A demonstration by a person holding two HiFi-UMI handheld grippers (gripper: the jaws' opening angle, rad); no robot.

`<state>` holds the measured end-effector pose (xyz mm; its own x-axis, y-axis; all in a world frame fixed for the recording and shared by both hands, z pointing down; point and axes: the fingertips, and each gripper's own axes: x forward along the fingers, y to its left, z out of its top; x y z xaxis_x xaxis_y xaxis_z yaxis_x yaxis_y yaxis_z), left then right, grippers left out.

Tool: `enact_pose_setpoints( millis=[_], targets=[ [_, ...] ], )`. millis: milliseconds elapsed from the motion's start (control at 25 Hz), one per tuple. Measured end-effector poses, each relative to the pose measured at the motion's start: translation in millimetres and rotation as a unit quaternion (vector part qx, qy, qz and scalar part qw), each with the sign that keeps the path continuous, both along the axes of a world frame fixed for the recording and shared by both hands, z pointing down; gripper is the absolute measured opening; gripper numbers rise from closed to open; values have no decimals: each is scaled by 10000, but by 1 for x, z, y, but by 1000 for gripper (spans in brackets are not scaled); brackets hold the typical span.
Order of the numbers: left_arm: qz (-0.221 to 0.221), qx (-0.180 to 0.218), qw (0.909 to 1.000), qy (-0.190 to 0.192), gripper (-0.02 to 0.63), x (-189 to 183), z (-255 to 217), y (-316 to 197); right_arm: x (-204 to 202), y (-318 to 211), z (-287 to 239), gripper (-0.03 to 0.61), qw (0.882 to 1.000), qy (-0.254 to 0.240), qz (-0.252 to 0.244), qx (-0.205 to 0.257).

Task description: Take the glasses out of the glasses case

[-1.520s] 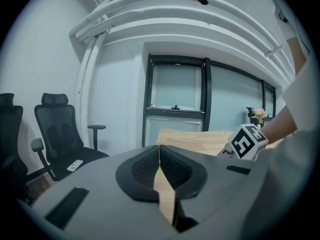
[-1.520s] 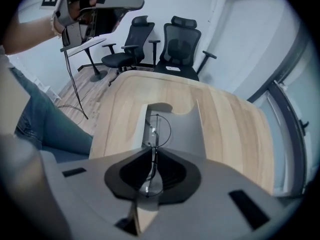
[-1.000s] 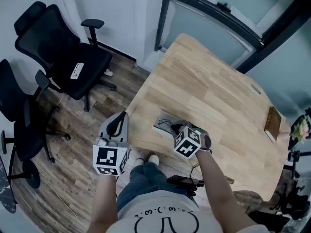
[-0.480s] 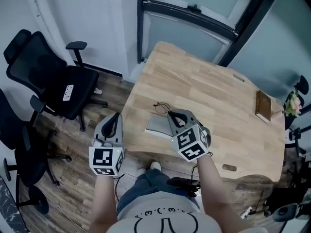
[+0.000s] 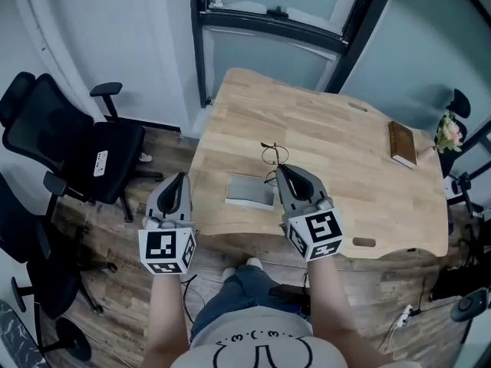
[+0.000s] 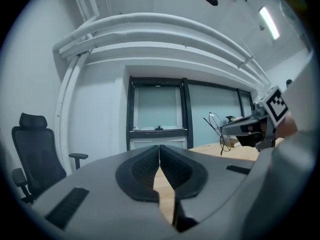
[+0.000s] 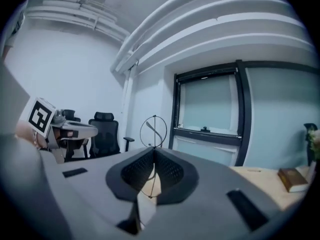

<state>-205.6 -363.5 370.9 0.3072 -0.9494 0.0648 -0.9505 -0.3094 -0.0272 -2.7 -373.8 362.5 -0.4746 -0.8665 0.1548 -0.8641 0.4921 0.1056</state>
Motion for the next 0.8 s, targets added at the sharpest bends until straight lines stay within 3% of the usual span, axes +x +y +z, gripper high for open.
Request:
enact_pose_setpoints(
  millis=[120,800],
  targets=[
    [-21,142,9999,15,17,5,-9,3,10,7,-11,18,9996,-230,104,143],
    [-535,593,9967,-157,17,72,-53,42,85,36,-58,18,9964,-300,-178,775]
  ],
)
